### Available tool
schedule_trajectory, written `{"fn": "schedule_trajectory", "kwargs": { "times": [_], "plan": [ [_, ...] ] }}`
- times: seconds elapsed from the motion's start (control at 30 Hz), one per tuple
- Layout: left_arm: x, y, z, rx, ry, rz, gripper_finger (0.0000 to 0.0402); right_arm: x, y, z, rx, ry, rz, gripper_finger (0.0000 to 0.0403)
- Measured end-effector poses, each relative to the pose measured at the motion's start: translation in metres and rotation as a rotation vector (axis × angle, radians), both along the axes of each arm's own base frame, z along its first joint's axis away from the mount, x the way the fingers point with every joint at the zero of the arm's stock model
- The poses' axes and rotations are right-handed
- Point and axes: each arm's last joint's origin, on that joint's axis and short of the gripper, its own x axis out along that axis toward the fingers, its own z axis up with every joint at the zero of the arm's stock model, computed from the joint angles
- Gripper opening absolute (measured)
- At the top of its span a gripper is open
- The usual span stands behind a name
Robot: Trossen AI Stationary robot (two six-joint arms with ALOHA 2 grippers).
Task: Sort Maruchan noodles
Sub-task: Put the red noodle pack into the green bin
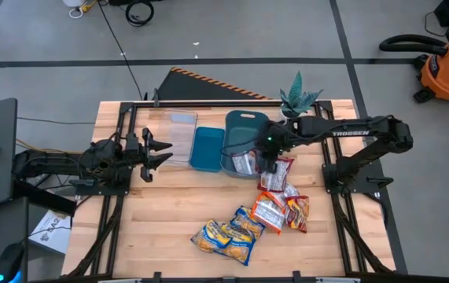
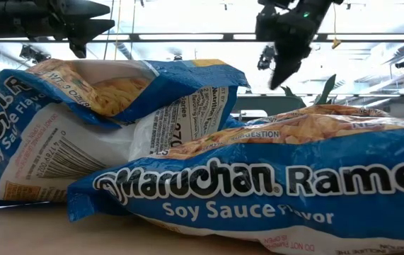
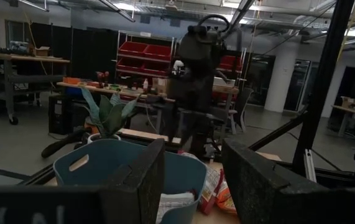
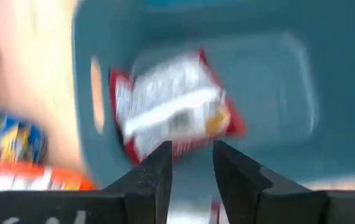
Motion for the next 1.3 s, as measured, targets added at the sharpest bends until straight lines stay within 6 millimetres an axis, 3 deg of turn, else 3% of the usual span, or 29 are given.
{"fn": "schedule_trajectory", "kwargs": {
  "times": [0.17, 0.43, 0.8, 1.0, 1.3],
  "plan": [
    [0.0, 0.0, -0.001, 0.0, 0.012, 0.0, 0.0167, -0.014, 0.018, 0.006, 0.007, 0.161, -0.016, 0.013],
    [0.001, 0.0, -0.004, -0.047, 0.033, -0.007, 0.0167, -0.037, 0.04, -0.025, -0.096, 0.391, -0.013, 0.013],
    [0.001, 0.0, -0.004, -0.044, 0.038, -0.008, 0.0167, -0.062, 0.04, -0.059, -0.241, 0.615, 0.049, 0.013],
    [0.001, 0.0, -0.004, -0.043, 0.038, -0.007, 0.0167, -0.068, 0.041, -0.078, -0.284, 0.649, 0.123, 0.013],
    [0.001, 0.0, -0.004, -0.041, 0.038, -0.007, 0.0167, -0.058, 0.048, -0.078, -0.392, 0.548, 0.197, 0.013]
  ]
}}
